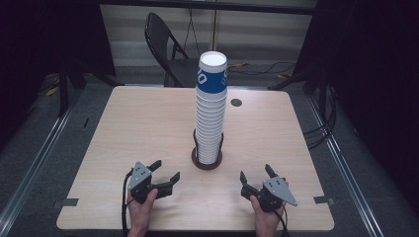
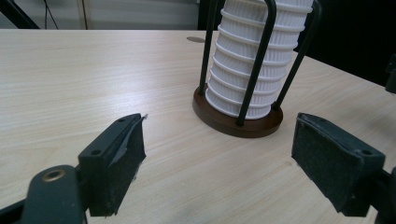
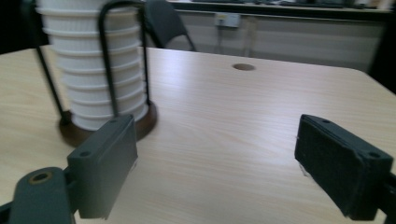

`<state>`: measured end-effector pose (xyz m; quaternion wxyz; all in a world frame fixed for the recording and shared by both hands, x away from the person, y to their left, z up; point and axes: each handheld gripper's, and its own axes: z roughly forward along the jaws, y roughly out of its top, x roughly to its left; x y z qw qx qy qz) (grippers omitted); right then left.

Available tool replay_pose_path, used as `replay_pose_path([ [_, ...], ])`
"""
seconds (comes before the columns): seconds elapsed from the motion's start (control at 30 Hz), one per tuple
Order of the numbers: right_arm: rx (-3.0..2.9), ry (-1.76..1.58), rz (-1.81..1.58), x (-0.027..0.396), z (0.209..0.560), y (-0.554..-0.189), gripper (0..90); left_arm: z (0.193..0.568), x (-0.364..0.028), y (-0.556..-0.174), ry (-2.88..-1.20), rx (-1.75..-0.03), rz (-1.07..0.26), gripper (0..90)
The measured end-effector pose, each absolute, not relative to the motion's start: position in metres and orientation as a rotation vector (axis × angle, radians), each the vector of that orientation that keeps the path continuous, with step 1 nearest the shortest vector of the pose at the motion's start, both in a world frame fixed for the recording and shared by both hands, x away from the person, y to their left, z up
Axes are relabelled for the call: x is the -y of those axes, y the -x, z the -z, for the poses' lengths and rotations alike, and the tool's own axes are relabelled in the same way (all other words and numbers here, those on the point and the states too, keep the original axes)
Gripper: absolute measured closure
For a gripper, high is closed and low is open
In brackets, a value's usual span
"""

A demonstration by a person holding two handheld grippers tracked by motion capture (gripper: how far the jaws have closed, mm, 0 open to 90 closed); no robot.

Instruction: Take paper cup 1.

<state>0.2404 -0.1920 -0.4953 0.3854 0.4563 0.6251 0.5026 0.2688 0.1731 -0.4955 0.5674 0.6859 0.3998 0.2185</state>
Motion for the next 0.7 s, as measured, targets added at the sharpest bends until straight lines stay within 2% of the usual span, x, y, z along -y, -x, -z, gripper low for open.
replay_pose_path([
  [0.23, -1.602, -1.158, -1.336, 0.195, 0.496, -0.242, 14.0, 0.486, -0.169, -0.271, -1.631, -0.906, -0.527, 17.0],
  [0.4, -1.632, -1.136, -1.382, 0.196, 0.496, -0.243, 22.4, 0.468, -0.165, -0.274, -1.627, -0.852, -0.506, 15.7],
  [0.7, -1.559, -1.107, -1.407, 0.196, 0.497, -0.237, 24.1, 0.44, -0.158, -0.279, -1.643, -0.806, -0.538, 15.7],
])
